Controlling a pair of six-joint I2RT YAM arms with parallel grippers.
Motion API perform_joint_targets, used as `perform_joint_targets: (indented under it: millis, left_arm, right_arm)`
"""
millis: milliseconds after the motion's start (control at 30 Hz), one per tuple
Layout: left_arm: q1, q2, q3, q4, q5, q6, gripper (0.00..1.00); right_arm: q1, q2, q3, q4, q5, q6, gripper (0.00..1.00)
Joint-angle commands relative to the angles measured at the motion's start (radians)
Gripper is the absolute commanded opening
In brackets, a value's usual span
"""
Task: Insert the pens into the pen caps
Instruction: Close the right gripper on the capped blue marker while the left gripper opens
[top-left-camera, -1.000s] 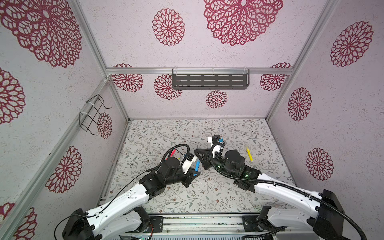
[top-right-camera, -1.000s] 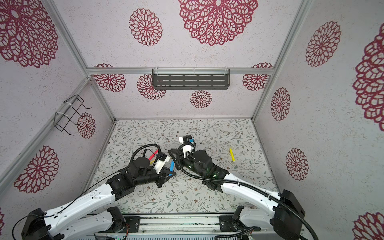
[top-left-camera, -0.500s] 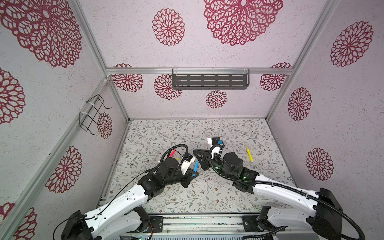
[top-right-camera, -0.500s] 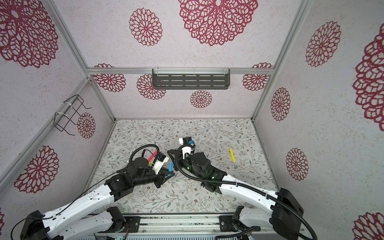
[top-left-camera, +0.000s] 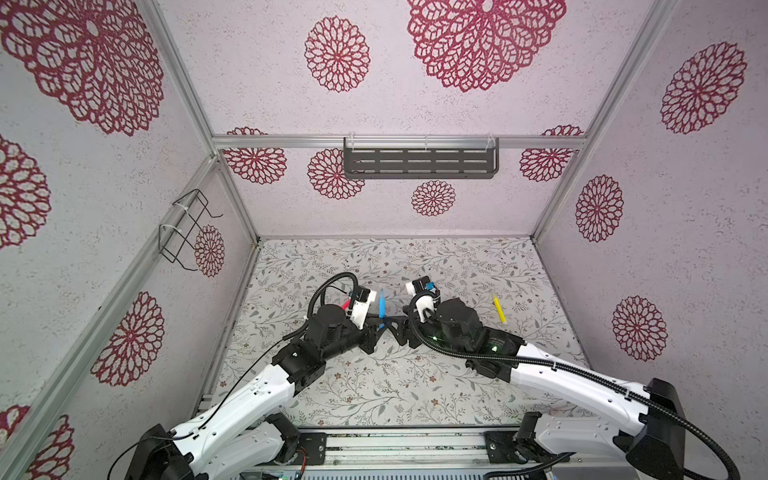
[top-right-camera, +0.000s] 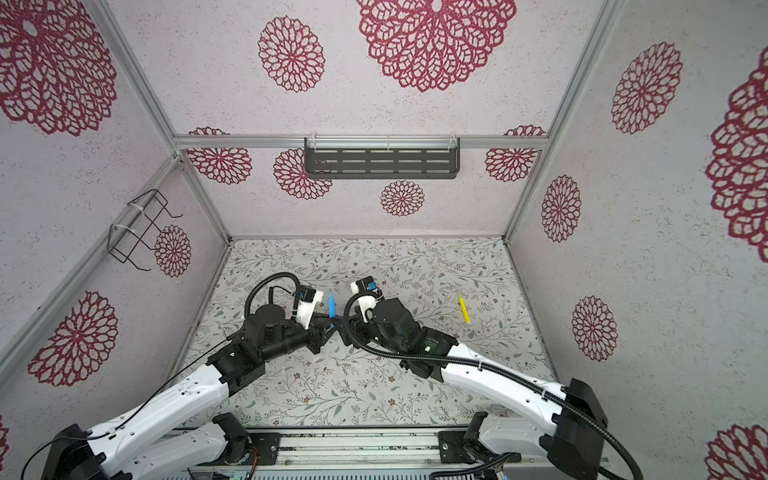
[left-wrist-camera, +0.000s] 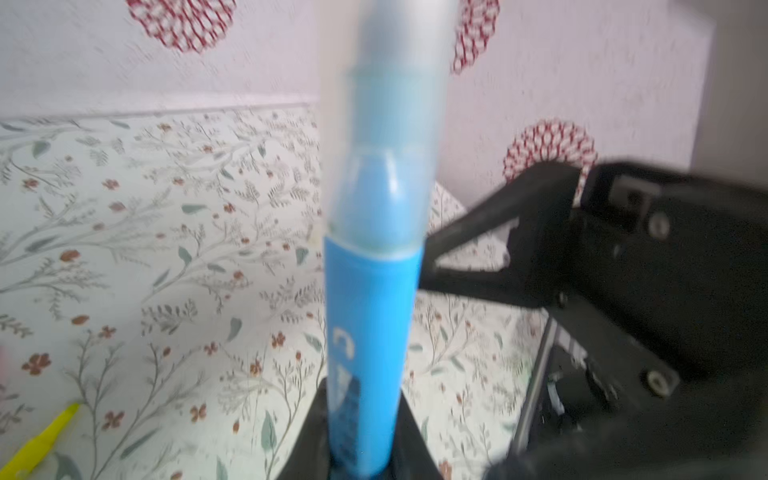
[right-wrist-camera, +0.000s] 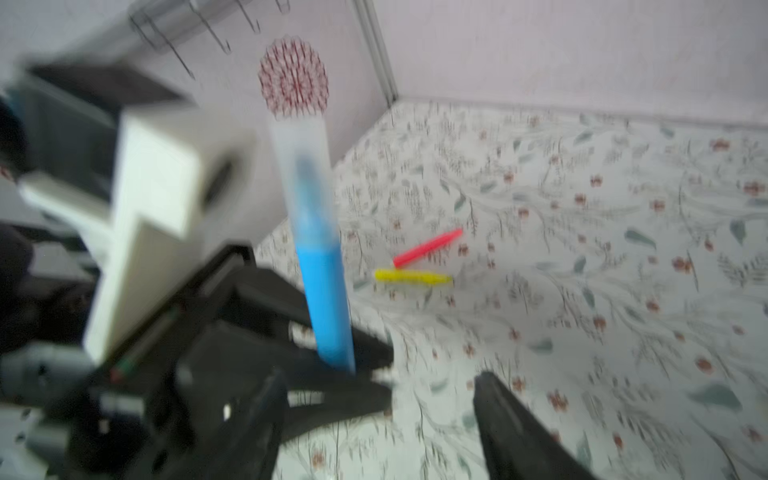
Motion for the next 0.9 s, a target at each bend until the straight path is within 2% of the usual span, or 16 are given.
perform_joint_targets:
  millis: [0,167,367,633,867]
  left_arm:
    - [-0.001,-0.019,-0.008,0.167,-0.027,-0.033,0.00]
    - [-0.003,-0.048,-0.051,0.161,-0.047,-0.044,0.00]
    - [-0.002,-0.056,-0.047,0.158,-0.059,-0.033,0.00]
    - [-0.021,-0.024,-0.025,0.171,-0.031,-0.031,0.00]
    - [-0.064,0.000,-0.011,0.168,-0.046,-0.018,0.00]
  right_arm:
    - [-0.019,-0.088,0.027,-0.201,-0.095,-0.087,0.83]
    - [-0.078,-0.210,0.004,-0.197,-0.134,-0.096,0.83]
    - [-0.107,-0.276,-0.008,-0.205,-0.161,-0.113,0.83]
    - [-0.109,-0.189,0.084,-0.210,-0.197,-0.154,0.80]
    - [-0.109,-0.078,0.140,-0.176,-0.225,-0.162,0.73]
